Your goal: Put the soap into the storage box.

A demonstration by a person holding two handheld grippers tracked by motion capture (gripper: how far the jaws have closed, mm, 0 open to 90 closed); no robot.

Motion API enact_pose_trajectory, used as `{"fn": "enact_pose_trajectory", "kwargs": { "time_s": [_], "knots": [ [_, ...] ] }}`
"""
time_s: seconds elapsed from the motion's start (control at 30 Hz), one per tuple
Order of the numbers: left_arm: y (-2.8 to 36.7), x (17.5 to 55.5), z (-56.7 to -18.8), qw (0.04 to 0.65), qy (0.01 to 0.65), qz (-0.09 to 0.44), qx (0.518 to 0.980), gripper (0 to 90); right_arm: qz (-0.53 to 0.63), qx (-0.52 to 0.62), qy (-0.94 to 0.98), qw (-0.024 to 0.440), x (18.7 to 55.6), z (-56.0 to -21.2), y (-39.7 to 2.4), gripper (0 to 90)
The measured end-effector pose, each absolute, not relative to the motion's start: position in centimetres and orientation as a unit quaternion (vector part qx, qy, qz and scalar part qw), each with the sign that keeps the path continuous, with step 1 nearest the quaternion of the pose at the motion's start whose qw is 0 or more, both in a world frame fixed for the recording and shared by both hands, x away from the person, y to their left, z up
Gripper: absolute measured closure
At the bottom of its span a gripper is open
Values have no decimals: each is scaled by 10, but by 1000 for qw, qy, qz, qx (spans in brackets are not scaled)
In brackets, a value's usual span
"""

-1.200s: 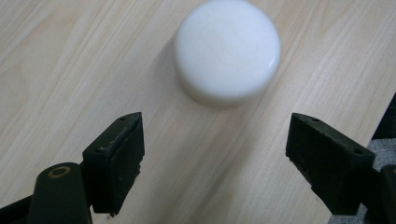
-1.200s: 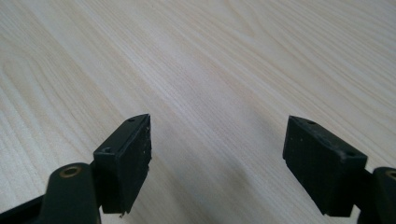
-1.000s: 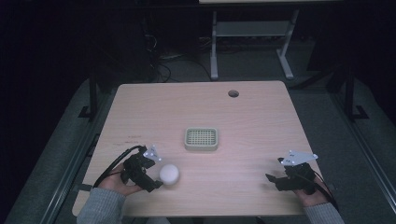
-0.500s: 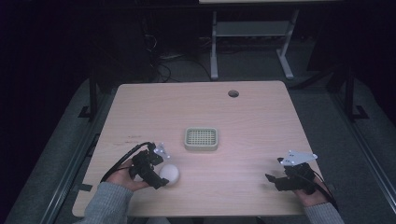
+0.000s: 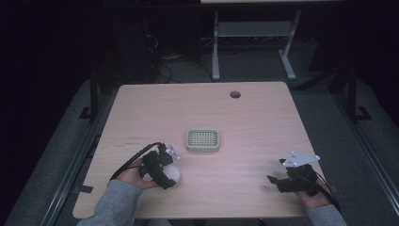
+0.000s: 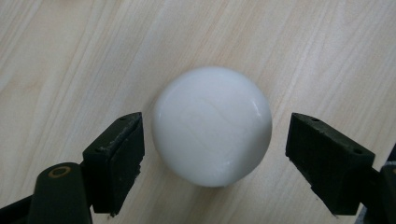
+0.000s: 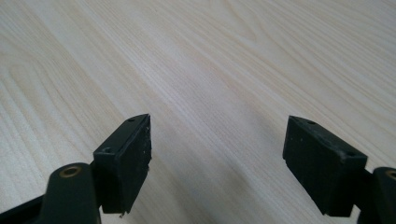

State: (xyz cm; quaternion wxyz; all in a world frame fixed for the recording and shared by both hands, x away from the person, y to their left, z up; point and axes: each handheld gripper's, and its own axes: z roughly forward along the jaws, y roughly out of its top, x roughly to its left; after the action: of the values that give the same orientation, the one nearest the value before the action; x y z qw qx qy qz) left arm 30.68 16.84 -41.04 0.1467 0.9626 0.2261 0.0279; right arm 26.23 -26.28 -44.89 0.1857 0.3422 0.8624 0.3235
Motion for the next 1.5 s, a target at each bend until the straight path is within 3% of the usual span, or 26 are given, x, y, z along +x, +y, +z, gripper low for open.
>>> {"fn": "enact_pose_trajectory", "kwargs": {
  "time_s": [0.97,1.5],
  "knots": [
    [155,320,-432,99,234,-1,967,182,323,342,864,181,262,-449,-262,231],
    [155,322,-436,94,235,-12,967,231,326,340,863,182,262,-448,-262,231]
  ]
}}
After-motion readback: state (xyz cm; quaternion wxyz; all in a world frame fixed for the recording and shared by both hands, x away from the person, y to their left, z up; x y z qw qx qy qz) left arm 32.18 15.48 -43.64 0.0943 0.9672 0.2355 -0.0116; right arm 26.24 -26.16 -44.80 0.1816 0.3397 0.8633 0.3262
